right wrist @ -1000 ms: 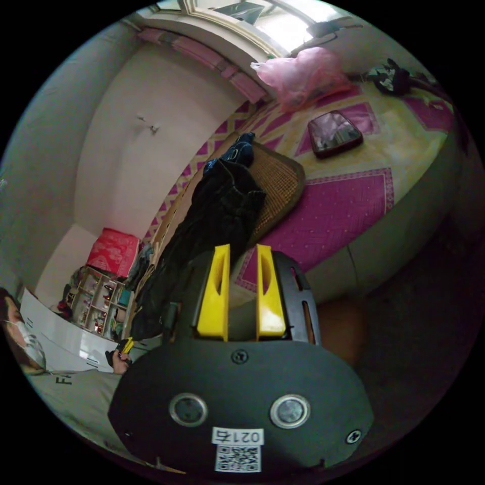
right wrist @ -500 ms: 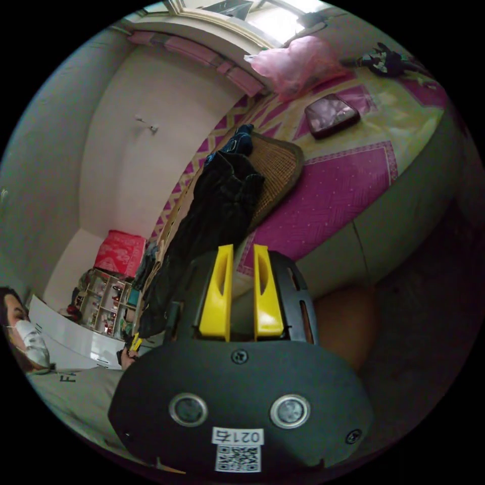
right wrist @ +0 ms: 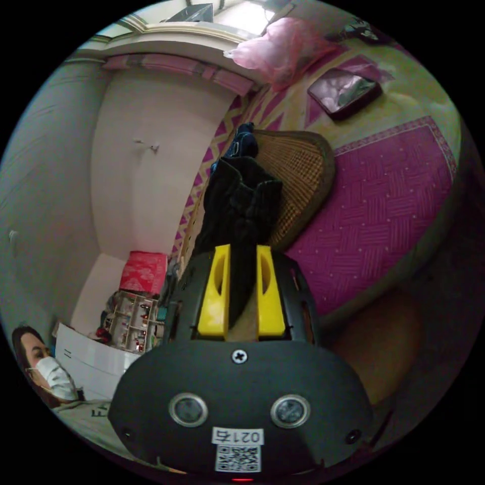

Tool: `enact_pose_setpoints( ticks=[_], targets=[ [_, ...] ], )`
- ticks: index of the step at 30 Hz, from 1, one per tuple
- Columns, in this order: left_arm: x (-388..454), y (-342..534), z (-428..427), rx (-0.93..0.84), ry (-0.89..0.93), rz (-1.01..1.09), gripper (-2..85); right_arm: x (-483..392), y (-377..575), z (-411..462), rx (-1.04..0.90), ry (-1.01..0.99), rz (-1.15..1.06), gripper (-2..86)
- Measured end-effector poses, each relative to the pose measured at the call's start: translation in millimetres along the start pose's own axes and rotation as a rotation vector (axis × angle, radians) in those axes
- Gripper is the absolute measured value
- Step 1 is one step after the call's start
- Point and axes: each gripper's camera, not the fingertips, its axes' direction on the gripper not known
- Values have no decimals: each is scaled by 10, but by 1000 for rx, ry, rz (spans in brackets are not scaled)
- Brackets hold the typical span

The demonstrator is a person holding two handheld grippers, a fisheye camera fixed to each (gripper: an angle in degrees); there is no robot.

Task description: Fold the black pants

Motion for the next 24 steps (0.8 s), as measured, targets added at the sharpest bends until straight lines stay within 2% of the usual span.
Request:
enact_pose_setpoints(
  ticks=[5, 9, 14, 18, 24],
  targets=[
    [108, -11, 68, -30, 15, 23, -9, -44, 160, 72, 43, -36, -7, 9],
    [619, -147, 101, -74, -32, 193, -9, -423, 100, 254, 30, -114, -99, 2],
    [1506, -544, 386, -120, -118, 438, -9, -1229, -246, 839, 3, -90, -268, 1],
    [2023, -1097, 1127, -216, -212, 472, -9, -1706, -660, 1851, -50, 20, -328, 2],
    [2069, -1635, 2650, -358, -344, 452, -1, -1471, -835, 3508, -144, 261, -256, 11]
  ],
)
